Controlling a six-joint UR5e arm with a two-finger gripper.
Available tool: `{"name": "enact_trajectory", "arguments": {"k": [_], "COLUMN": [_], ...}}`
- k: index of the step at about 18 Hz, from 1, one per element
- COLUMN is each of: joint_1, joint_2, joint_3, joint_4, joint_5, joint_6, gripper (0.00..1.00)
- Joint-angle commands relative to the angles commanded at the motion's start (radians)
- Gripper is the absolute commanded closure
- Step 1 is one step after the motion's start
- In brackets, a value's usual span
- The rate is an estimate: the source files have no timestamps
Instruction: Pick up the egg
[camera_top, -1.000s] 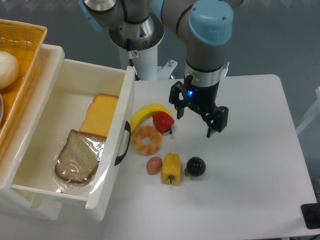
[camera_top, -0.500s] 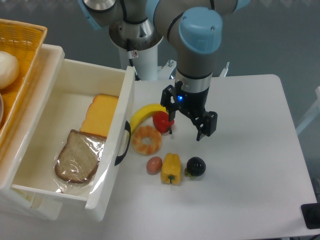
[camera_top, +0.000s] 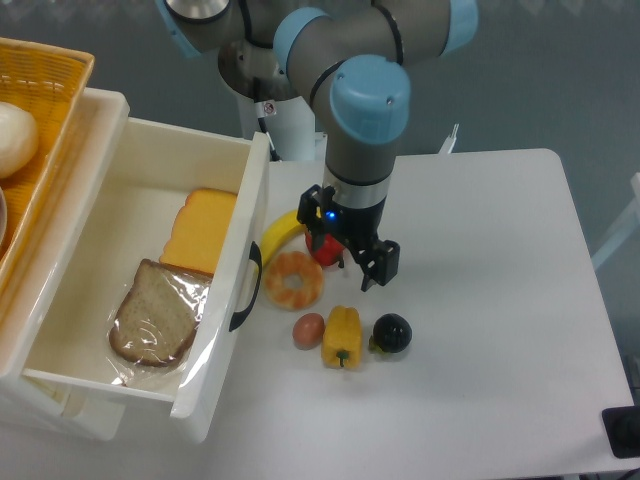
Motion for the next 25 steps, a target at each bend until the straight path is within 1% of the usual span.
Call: {"name": "enact_trajectory", "arguments": {"k": [1,4,6,7,12,15,18,21,25], "joint_1": [0.003,0.012,0.021,0.031,0.037,0.014,0.008,-0.003,-0.008], "joint_2": [-0.003,-0.047,-0.093,-0.103,-0.109,-0.133,-0.158,-0.175,-0.180], "joint_3": [0.000,-0.002,-0.005,-0.005,-0.006,-0.012,-0.049,-0.054,-0.061], "joint_4": [0.000,-0.003,-0.003,-0.005,-0.011,-0.014,-0.014,-0.015,-0.020], "joint_5": [-0.002,0.002,0.003,0.000,-0.029,-0.028,-0.025,-0.026,-0.028], "joint_6": [0.002,0.018,0.070,0.101,0.219,0.233,0.276,0.305,0.311], "gripper": [0.00,0.00,0.00,0.00,0.00,0.00,0.00,0.00,0.00]}}
